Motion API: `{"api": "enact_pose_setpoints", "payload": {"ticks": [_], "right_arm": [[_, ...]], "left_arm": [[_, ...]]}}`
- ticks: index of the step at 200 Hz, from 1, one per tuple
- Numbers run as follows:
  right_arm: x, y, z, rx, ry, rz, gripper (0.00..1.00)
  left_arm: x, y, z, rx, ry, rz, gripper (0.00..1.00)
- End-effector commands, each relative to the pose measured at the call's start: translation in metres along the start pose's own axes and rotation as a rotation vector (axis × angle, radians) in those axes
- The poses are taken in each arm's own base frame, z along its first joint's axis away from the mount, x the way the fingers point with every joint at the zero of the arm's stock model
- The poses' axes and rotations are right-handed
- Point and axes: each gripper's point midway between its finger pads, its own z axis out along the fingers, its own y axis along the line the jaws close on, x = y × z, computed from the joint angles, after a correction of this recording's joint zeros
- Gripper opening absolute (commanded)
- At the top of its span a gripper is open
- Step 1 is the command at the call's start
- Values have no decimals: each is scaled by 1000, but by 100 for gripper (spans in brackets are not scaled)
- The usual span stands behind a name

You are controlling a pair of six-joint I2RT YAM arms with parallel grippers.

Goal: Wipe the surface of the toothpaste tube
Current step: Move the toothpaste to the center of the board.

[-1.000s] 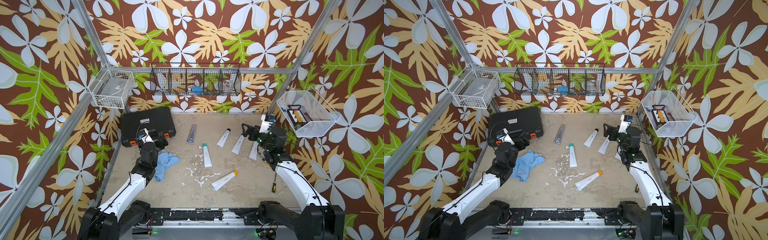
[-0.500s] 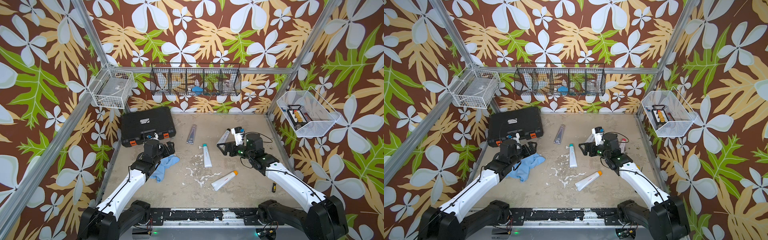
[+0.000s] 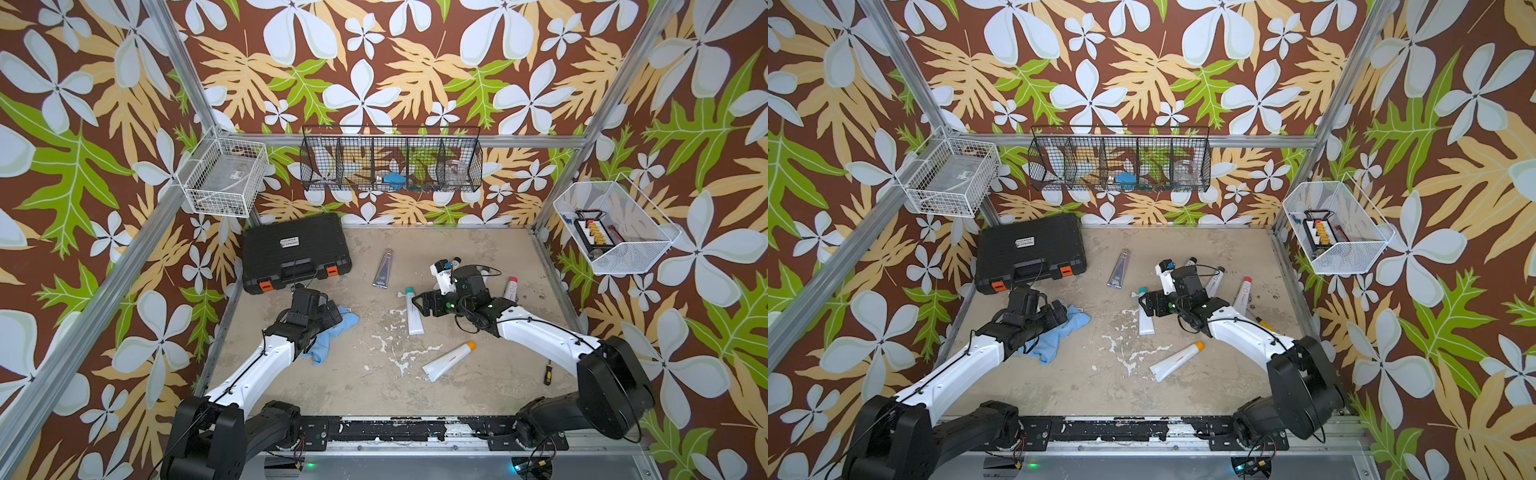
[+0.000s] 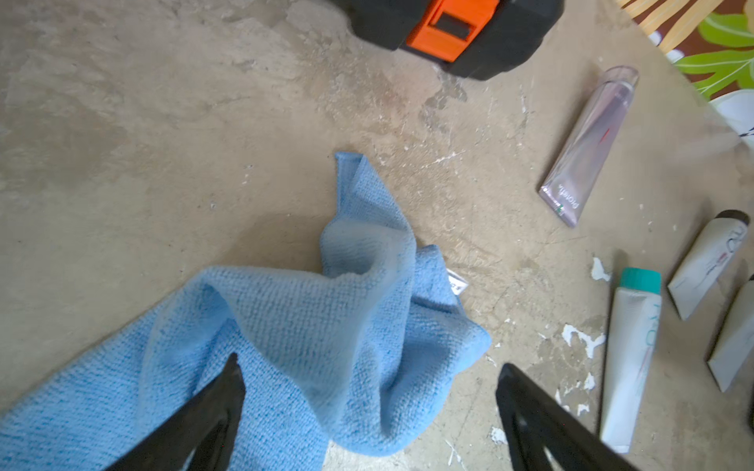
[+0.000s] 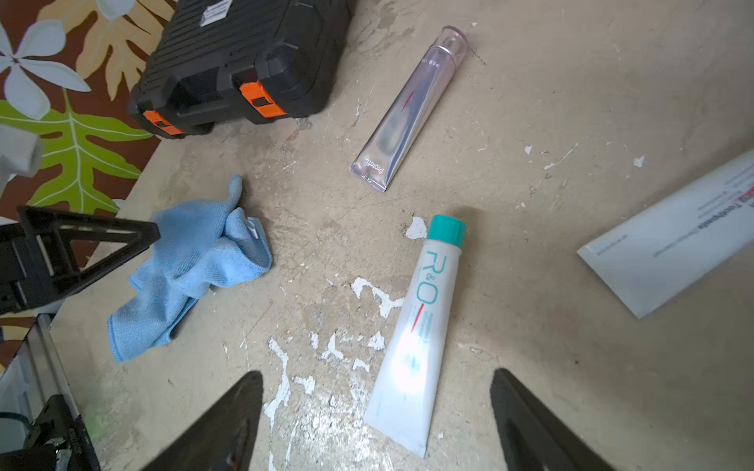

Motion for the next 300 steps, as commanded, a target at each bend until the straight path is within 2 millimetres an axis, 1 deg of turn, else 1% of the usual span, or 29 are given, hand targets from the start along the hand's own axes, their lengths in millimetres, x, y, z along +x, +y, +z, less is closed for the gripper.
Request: {"api": "enact_pose_setpoints", "payload": {"ticks": [1,21,44,74,100,121,139,145,162,183,192,214,230,248,258,279,300], "right_arm": [[-2,-1,8,21,7,-32,88],[-5,-1,16,22,8,-40,88],[-6,-13,31,80,41,-44,88],[-3,-29,55,153,101,-50,89],[4,-32,74,170,157,-72,87],[8,-29,85,166,184,-91,81],[9,-27,93,161,195,-102,71],[10,-28,96,162,197,-102,69],[12,-34,103,194,214,-102,65],[18,-43,109,238,238,-105,65],[20,-43,111,245,245,-109,65],[22,-40,115,243,247,-124,60],[25,-37,118,234,257,-128,55],[25,-33,120,218,257,-141,44],[25,-28,121,204,257,-151,40],[28,-20,122,176,264,-189,35],[36,-9,123,136,289,-244,31]], "left_arm": [[5,8,5,-35,22,5,93],[3,6,6,-34,19,10,89],[2,4,7,-24,16,10,81],[5,3,11,-10,24,11,79],[5,0,12,4,24,12,78],[4,-3,11,18,20,15,77],[3,-6,11,34,21,17,77],[4,-8,11,42,24,16,77],[4,-8,11,45,25,13,77],[4,-8,12,43,22,9,78],[5,-7,13,41,23,6,78],[6,-7,15,43,33,5,78],[6,-8,16,48,35,5,78],[5,-10,15,51,32,7,78],[5,-10,15,51,30,7,78],[5,-10,15,56,30,8,78],[8,-9,17,57,36,4,78]]}}
